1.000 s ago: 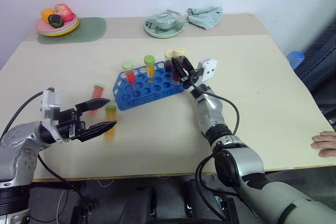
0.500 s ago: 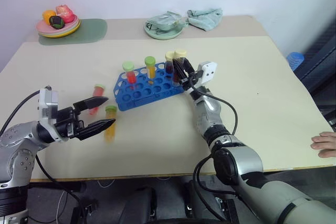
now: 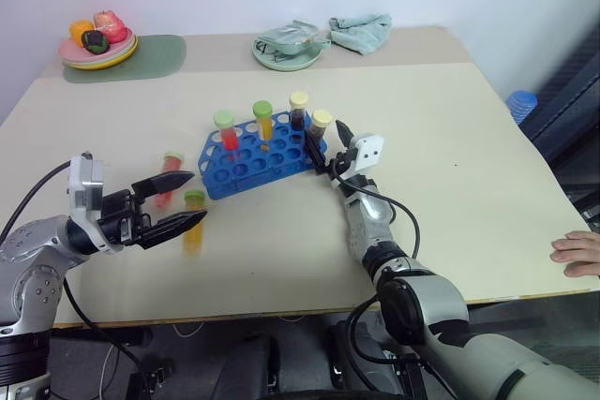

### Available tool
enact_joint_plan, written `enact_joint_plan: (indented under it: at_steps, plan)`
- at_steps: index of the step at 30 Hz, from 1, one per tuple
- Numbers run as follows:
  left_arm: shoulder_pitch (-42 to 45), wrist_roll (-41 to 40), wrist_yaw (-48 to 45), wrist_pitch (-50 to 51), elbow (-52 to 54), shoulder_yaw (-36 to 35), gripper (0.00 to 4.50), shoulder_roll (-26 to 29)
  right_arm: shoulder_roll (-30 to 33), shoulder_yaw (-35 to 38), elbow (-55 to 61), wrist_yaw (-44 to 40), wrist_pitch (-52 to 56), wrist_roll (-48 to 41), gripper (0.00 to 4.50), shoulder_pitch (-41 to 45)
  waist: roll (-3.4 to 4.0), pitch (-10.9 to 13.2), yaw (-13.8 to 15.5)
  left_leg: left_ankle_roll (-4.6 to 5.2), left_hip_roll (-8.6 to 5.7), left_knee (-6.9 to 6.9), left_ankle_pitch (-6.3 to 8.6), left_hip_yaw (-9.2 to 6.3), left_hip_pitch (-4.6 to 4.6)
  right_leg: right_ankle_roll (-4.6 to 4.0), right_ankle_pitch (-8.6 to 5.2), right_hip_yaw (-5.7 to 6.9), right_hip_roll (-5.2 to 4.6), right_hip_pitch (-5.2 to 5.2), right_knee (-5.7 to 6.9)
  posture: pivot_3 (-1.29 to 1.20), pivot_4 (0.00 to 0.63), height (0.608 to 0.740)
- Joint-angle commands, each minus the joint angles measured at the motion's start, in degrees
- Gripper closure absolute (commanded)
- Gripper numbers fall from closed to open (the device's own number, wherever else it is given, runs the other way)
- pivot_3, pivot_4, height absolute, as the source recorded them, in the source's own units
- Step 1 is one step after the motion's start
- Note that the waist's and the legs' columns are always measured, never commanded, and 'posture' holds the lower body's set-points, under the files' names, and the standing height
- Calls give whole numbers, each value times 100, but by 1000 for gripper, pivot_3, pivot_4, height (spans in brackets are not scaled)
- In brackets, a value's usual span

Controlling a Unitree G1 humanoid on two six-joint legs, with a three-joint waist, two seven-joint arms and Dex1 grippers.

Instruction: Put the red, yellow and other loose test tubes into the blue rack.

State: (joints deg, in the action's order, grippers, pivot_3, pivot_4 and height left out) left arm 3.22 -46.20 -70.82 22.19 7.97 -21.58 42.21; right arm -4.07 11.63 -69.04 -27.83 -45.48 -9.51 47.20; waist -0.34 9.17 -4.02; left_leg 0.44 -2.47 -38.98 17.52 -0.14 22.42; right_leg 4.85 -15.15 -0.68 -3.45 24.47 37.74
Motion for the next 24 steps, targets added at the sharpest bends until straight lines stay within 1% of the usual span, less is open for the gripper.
enact_joint_plan:
  at_steps: [1,4,6,9,10,12,13,14,15,17,18,20,22,23,24]
  plan:
    - [77,-134,70,-13,152,-132,124,-45,158,-225,474,104,-258,279,309,-101,0,0,1,0,0,0,0,0,0,0,0,0,0,0,0,0,150,740]
    - [112,-172,292,-19,102,-174,124,-174,510,-481,1226,-12,-153,465,309,-458,0,0,25,0,0,0,0,0,0,0,0,0,0,-1,-2,0,150,740]
    - [148,-306,702,159,167,-238,124,-321,783,-632,2073,-202,381,430,309,-846,0,0,40,4,0,0,2,0,1,0,0,0,-1,-4,-7,0,150,740]
    - [35,-150,1693,413,484,-290,124,-505,1262,-851,3832,-605,1466,139,309,-1642,-1,0,96,12,0,0,7,0,2,1,0,0,-1,-4,-9,0,150,740]
    - [-88,-181,1977,630,693,-313,124,-475,1549,-905,4629,-781,2020,-9,309,-1990,-1,0,113,25,1,2,14,0,2,1,0,-1,-1,-5,-11,0,150,740]
    - [-357,-210,2559,1132,1145,-373,124,-327,2334,-964,6269,-1223,3324,-416,309,-2721,3,2,154,35,3,4,20,0,5,1,0,-2,-1,-2,-15,0,150,740]
    - [-445,-241,2744,1308,1291,-400,124,-272,2606,-983,6829,-1333,3820,-577,309,-2962,4,3,172,43,3,7,25,0,6,1,0,-2,-1,-2,-19,0,150,740]
    - [-544,-101,2980,1404,1479,-419,124,-192,3043,-936,7459,-1577,4317,-870,309,-3262,4,3,185,54,4,8,31,0,8,1,0,-2,-1,-3,-25,0,150,740]
    - [-611,-7,3134,1452,1600,-428,124,-140,3332,-900,7880,-1714,4665,-1072,309,-3459,3,3,201,55,5,9,32,0,8,1,0,-2,-1,-7,-31,0,150,740]
    - [-602,-379,3498,1884,1827,-565,124,-69,4182,-581,8757,-2239,5422,-1725,309,-4025,4,4,227,56,7,8,33,0,3,1,0,-2,-2,-15,-39,0,150,740]
    - [-506,-578,3776,2168,1910,-628,124,-37,4585,-346,9031,-2522,5688,-1992,309,-4269,4,4,260,56,8,8,33,0,3,1,-1,-2,-2,-17,-40,0,150,740]
    - [-156,-1082,4918,3366,2013,-753,124,174,5284,147,9332,-3021,6117,-2471,309,-4617,-4,8,329,57,10,9,34,-1,1,1,-1,-1,-2,-24,-50,0,150,740]
    - [287,-1167,5835,4539,1973,-686,124,469,5598,362,9411,-3210,6301,-2671,309,-4701,-13,11,343,60,11,3,35,-2,0,2,0,1,-2,-32,-52,0,150,740]
    - [549,-1596,6128,5020,1890,-673,124,553,5691,415,9401,-3286,6336,-2717,309,-4671,-17,10,333,60,11,2,34,-3,0,3,0,1,-1,-31,-53,0,150,740]
    - [930,-1791,6459,5604,1715,-641,124,460,5789,442,9388,-3392,6364,-2737,309,-4641,-17,10,340,61,11,2,35,-3,-2,4,0,2,0,-32,-52,0,150,740]
